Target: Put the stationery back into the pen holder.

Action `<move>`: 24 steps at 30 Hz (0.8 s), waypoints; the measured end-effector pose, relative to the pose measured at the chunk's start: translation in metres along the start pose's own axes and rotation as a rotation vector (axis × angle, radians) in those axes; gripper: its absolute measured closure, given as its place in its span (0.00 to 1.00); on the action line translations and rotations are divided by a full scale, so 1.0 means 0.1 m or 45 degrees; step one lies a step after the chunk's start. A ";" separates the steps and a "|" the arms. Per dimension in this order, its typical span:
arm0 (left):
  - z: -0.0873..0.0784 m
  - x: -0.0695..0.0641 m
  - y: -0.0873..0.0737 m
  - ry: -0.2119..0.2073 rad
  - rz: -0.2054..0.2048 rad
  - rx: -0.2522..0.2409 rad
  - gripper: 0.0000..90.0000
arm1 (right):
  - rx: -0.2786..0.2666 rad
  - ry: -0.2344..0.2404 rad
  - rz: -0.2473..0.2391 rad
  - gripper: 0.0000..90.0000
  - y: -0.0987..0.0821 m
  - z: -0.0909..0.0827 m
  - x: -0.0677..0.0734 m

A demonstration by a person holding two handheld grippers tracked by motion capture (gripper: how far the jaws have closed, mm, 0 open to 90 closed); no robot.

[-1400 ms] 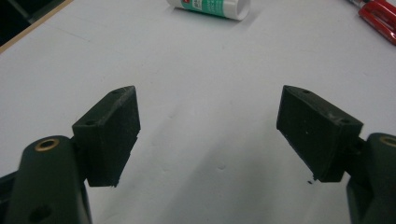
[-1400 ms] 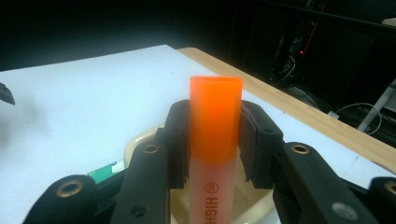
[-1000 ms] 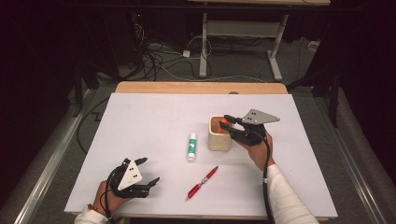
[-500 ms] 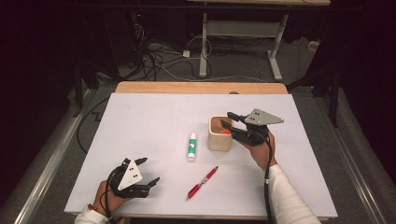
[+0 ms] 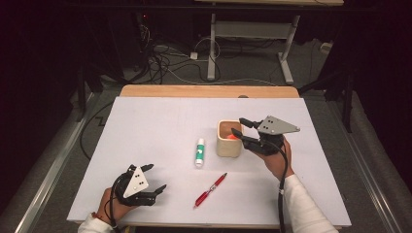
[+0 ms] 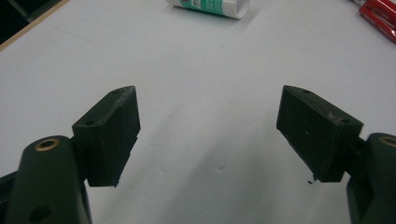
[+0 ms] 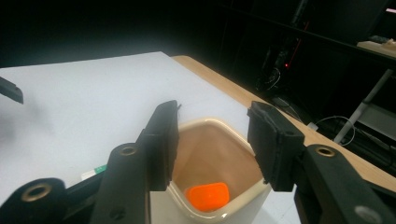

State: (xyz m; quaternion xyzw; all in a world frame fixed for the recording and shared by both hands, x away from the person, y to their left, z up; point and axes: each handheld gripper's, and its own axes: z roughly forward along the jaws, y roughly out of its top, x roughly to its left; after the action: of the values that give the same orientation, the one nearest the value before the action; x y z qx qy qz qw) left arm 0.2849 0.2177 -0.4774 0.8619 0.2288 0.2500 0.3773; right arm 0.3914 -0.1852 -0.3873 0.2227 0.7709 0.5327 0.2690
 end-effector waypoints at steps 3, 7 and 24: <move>0.00 0.00 0.00 0.000 -0.001 0.000 0.23 | 0.014 0.001 -0.024 0.56 0.00 -0.03 0.02; 0.00 0.00 0.00 0.000 0.001 0.001 0.23 | 0.034 0.015 -0.030 0.54 -0.01 -0.07 0.04; 0.01 -0.01 0.01 -0.003 0.001 0.005 0.23 | 0.071 0.014 -0.049 0.39 -0.09 -0.24 0.11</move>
State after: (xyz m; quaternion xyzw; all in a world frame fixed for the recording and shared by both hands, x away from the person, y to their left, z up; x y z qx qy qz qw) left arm 0.2846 0.2163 -0.4775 0.8631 0.2283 0.2487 0.3756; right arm 0.3669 -0.1978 -0.3912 0.2123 0.7909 0.5071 0.2686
